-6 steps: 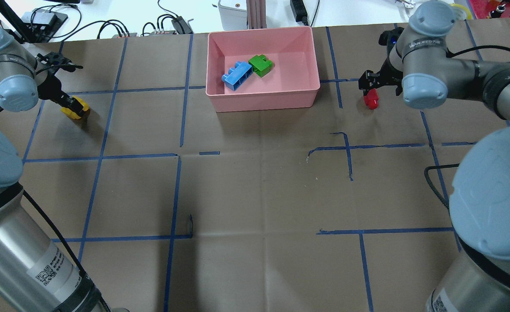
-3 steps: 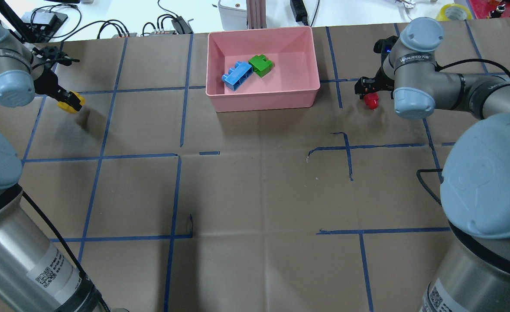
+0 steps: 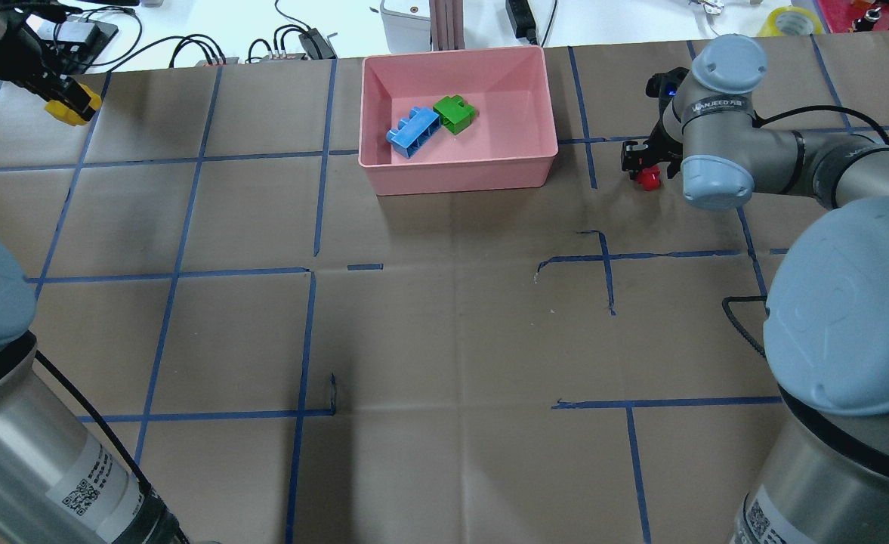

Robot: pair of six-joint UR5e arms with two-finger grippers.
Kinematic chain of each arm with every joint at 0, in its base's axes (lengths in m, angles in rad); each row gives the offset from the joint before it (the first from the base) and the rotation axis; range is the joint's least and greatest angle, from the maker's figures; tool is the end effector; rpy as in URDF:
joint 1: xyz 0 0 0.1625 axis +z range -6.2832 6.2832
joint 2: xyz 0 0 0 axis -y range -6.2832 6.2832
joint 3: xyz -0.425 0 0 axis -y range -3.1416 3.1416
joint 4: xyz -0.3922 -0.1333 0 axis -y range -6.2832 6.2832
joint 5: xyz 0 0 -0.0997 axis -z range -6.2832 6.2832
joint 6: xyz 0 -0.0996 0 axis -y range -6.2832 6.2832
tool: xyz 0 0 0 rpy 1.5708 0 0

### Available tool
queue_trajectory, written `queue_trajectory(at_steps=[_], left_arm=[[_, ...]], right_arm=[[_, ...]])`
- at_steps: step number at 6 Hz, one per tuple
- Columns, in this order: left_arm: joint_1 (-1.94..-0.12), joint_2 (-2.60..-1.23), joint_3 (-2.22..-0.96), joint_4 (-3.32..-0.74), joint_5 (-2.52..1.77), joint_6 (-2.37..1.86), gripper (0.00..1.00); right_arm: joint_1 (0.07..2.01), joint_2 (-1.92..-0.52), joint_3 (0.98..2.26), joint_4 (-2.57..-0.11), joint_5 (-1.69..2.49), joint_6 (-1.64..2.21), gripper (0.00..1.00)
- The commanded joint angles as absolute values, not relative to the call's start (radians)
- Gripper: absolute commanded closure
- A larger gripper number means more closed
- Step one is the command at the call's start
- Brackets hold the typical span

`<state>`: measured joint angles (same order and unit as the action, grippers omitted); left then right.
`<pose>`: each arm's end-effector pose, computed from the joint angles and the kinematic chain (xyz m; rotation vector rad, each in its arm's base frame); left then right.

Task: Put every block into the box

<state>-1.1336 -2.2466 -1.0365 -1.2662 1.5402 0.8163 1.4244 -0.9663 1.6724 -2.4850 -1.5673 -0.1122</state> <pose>0.2019 -0.7541 0.3567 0.5807 3.0065 -0.2302 0.0362 -0.6706 0.1808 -0.0525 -3.1012 0.3219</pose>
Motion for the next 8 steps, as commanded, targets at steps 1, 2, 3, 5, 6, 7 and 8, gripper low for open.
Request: queue_trajectory(at_steps=[1,2,3,5,6,7,8], left_arm=[[-1.234,-2.247,-0.993,-1.350,1.501,0.485,0.99],[-1.315,-2.231,-0.991,-1.389,1.449,0.236,0.99],[-1.407,-2.224,-0.988,-1.391,1.439,-0.004,0.98],[-1.614,-2.246,-0.956,-1.378,1.445,-0.263,0.98],[-1.685,-2.278,-0.948,-1.361,1.448,-0.343,0.98],[-1.725,-2.317,-0.951,-1.303,1.450,-0.397,0.98],[-1.752,-2.366,-0.959,-1.248,1.456,-0.420,0.98]], right_arm=[[1.433,-0.988,1.674,-2.458,-1.577,-0.147,0.97],[1.433,-1.032,1.664,-2.444,-1.663,-0.165,0.98],[1.433,-1.119,1.669,-2.436,-1.661,-0.245,0.97],[1.433,-1.260,1.674,-2.301,-1.652,-0.330,0.97],[1.434,-1.282,1.660,-2.274,-1.646,-0.328,0.97],[1.434,-1.299,1.658,-2.278,-1.497,-0.327,0.97],[1.442,-1.272,1.655,-2.296,-1.224,-0.328,0.97]])
